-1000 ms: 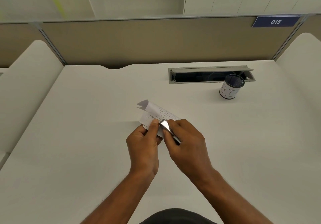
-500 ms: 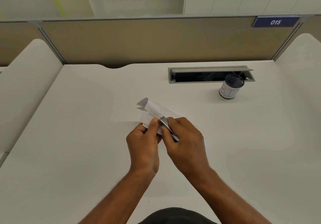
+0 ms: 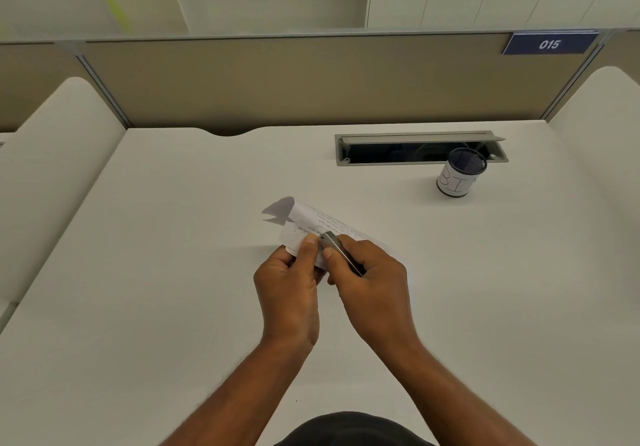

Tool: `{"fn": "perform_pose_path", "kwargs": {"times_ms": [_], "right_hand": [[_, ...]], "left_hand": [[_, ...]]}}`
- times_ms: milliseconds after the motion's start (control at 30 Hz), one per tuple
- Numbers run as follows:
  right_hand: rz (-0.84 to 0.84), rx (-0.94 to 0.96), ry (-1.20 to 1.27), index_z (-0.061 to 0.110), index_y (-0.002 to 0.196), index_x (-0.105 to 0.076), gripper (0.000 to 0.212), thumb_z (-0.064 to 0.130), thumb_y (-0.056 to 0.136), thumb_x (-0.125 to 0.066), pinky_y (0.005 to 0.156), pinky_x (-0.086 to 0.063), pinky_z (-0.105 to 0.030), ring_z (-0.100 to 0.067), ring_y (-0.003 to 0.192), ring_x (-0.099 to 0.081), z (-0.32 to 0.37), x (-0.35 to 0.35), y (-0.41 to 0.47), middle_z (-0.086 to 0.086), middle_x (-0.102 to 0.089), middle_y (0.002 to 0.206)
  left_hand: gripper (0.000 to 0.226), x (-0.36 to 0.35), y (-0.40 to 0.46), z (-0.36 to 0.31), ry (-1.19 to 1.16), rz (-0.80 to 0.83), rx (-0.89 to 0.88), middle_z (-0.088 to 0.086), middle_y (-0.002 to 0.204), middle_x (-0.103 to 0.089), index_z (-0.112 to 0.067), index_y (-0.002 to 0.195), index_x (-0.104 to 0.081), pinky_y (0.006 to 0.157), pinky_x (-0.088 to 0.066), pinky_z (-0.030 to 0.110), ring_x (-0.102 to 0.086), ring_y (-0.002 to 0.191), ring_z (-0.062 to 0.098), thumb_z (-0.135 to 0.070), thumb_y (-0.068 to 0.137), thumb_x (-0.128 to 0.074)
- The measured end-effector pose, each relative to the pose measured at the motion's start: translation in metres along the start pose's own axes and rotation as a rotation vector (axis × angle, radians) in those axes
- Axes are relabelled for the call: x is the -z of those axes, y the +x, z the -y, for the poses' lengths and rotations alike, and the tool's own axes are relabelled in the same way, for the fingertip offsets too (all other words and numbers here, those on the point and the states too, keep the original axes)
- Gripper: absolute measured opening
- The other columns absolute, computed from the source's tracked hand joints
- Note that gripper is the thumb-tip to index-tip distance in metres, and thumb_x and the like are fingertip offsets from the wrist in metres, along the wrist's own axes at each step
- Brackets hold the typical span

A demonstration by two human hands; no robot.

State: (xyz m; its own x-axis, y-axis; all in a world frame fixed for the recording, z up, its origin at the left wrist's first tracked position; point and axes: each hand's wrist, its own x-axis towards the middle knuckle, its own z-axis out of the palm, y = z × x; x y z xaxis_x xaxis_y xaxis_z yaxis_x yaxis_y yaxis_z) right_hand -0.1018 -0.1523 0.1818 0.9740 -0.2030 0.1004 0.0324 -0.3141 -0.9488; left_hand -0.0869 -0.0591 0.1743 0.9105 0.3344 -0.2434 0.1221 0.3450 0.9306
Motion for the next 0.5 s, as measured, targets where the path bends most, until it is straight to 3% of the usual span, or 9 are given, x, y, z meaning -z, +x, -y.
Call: {"fn": "perform_pose_path", "kwargs": {"times_ms": [133, 233, 300, 400, 500], "right_hand": [[0.019, -0.024, 0.028, 0.063, 0.079, -0.065, 0.029, 0.038, 0.094, -0.063, 0.066, -0.059, -0.043, -0.015, 0.073, -0.069, 0.0034, 0.001, 0.001, 0.016, -0.072, 0.088], [0.002, 0.024, -0.033, 0.043, 0.091, -0.07, 0.01, 0.036, 0.093, -0.063, 0.071, -0.059, -0.042, -0.016, 0.079, -0.068, 0.0013, 0.002, 0.0004, 0.008, -0.072, 0.088], [-0.008, 0.112, -0.143, 0.027, 0.098, -0.071, 0.01, 0.033, 0.094, -0.063, 0.071, -0.057, -0.039, -0.015, 0.083, -0.065, 0.0003, 0.0028, -0.0004, 0.007, -0.07, 0.086], [-0.019, 0.204, -0.256, 0.02, 0.095, -0.071, 0.011, 0.028, 0.096, -0.063, 0.067, -0.054, -0.037, -0.015, 0.079, -0.062, 0.0006, 0.0025, -0.0003, 0.005, -0.067, 0.082], [-0.017, 0.159, -0.191, 0.022, 0.095, -0.072, 0.012, 0.03, 0.095, -0.062, 0.067, -0.055, -0.037, -0.014, 0.08, -0.063, 0.0006, 0.0023, 0.0003, 0.006, -0.068, 0.082]], "left_hand": [[0.023, -0.0003, -0.0006, -0.0011, -0.014, 0.016, -0.009, -0.003, 0.097, -0.082, -0.031, 0.086, -0.083, 0.073, -0.062, 0.027, -0.078, 0.094, 0.018, -0.017, 0.096, -0.067], [0.017, -0.0007, -0.0009, -0.0004, -0.024, 0.012, 0.008, -0.001, 0.101, -0.082, -0.026, 0.092, -0.082, 0.075, -0.063, 0.028, -0.077, 0.098, 0.02, -0.017, 0.095, -0.068], [0.016, -0.0004, -0.0012, 0.0005, -0.025, 0.012, 0.011, 0.0, 0.103, -0.081, -0.024, 0.093, -0.082, 0.078, -0.064, 0.031, -0.077, 0.1, 0.021, -0.018, 0.095, -0.068], [0.019, -0.0001, -0.002, 0.0004, -0.011, 0.009, 0.002, -0.002, 0.104, -0.081, -0.029, 0.089, -0.082, 0.079, -0.064, 0.031, -0.076, 0.101, 0.021, -0.019, 0.095, -0.068], [0.02, -0.0001, -0.0022, -0.001, -0.005, 0.001, 0.0, -0.004, 0.102, -0.081, -0.031, 0.086, -0.082, 0.076, -0.063, 0.029, -0.077, 0.1, 0.019, -0.019, 0.095, -0.068]]}}
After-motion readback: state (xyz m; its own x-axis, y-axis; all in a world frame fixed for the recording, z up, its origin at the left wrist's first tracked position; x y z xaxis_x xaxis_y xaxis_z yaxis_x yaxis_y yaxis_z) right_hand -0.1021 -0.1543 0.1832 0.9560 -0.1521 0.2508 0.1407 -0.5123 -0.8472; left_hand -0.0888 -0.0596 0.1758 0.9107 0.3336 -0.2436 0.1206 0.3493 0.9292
